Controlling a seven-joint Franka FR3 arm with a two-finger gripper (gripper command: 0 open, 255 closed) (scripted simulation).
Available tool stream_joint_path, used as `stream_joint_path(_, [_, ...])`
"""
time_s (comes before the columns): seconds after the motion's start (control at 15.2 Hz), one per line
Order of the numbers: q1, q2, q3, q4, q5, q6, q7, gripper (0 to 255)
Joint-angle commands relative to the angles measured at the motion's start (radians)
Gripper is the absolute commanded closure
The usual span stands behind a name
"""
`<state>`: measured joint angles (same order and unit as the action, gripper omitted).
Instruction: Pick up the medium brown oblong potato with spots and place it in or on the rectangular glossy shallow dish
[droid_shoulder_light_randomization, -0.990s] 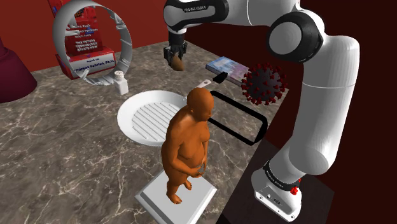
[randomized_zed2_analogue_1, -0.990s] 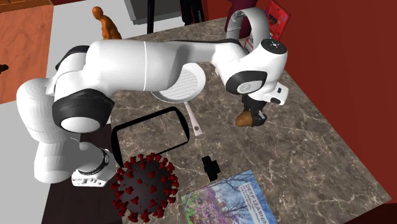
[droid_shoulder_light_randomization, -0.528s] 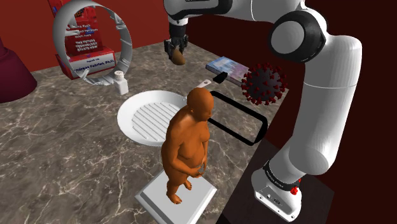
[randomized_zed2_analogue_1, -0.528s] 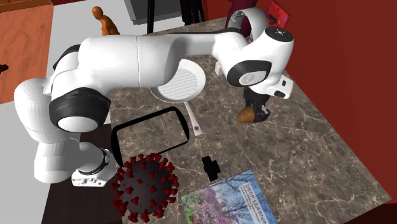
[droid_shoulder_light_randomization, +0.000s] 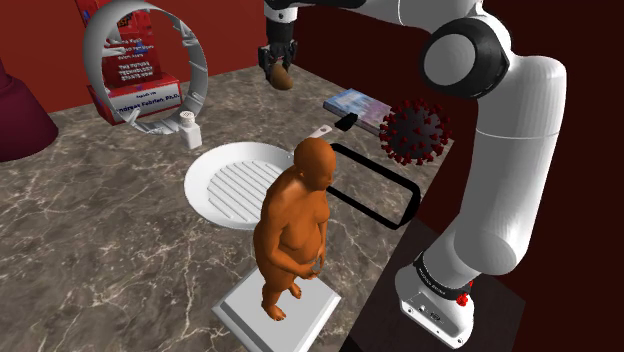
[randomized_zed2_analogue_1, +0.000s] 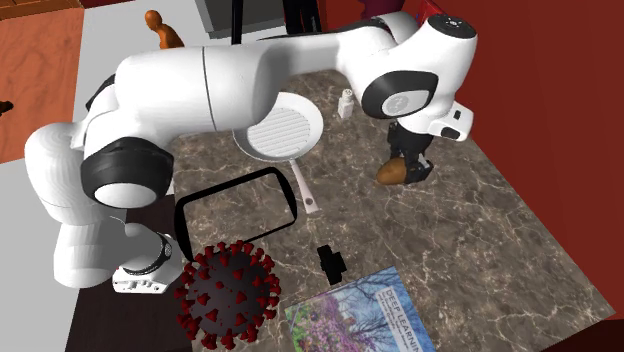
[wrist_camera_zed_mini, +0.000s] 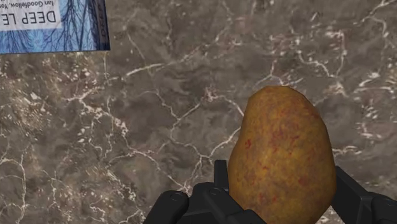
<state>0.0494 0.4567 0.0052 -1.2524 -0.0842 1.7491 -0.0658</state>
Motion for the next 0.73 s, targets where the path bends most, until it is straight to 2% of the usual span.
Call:
stream_joint_path(0.0, [0.001, -0.002, 0.000, 0.028, 0.000, -0.030, -0.002, 255])
stream_joint_path(0.26, [0.001, 0.007, 0.000, 0.082, 0.001, -0.075, -0.005, 255])
stream_joint_path(0.46, [0.002, -0.157, 0.002, -0.161, 0.000, 0.004, 0.004, 255])
stream_joint_path(0.66, [0.003, -0.297, 0.003, -0.354, 0.000, 0.056, 0.011, 255])
